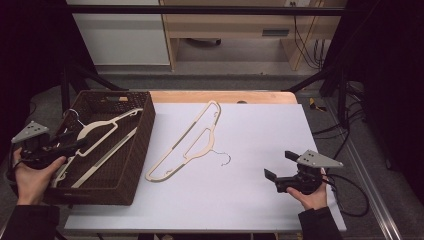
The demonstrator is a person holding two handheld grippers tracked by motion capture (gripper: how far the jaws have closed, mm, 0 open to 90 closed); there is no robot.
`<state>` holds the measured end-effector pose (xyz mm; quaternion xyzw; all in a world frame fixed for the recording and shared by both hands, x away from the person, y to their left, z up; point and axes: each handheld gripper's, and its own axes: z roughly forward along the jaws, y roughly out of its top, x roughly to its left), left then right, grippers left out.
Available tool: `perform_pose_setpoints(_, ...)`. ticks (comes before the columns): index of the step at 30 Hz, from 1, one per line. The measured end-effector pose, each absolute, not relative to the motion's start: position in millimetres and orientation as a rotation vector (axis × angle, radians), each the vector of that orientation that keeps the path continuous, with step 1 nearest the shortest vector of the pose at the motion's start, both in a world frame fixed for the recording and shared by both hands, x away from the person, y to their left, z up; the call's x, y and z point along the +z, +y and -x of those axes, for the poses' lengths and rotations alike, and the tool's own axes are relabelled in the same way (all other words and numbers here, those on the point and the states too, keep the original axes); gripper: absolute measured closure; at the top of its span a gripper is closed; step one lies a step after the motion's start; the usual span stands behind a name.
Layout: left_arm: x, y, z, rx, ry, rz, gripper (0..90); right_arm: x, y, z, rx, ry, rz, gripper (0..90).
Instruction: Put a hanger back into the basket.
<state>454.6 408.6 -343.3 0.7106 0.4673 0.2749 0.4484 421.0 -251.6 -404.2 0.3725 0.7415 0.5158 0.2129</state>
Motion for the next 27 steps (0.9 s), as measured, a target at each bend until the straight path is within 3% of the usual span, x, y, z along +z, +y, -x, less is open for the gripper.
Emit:
perform_pose_setpoints(12, -344, 337, -444, 0.622, 0.956, -1.766, 15.1, -404, -252, -420, 1.436, 2.049, -1.042, 1.6)
perform_pose_setpoints(27, -350, 268, -442, 0.546, 0.838, -1.866, 8.2, -406, -248, -422, 1.434, 2.067, -1.03, 1.5)
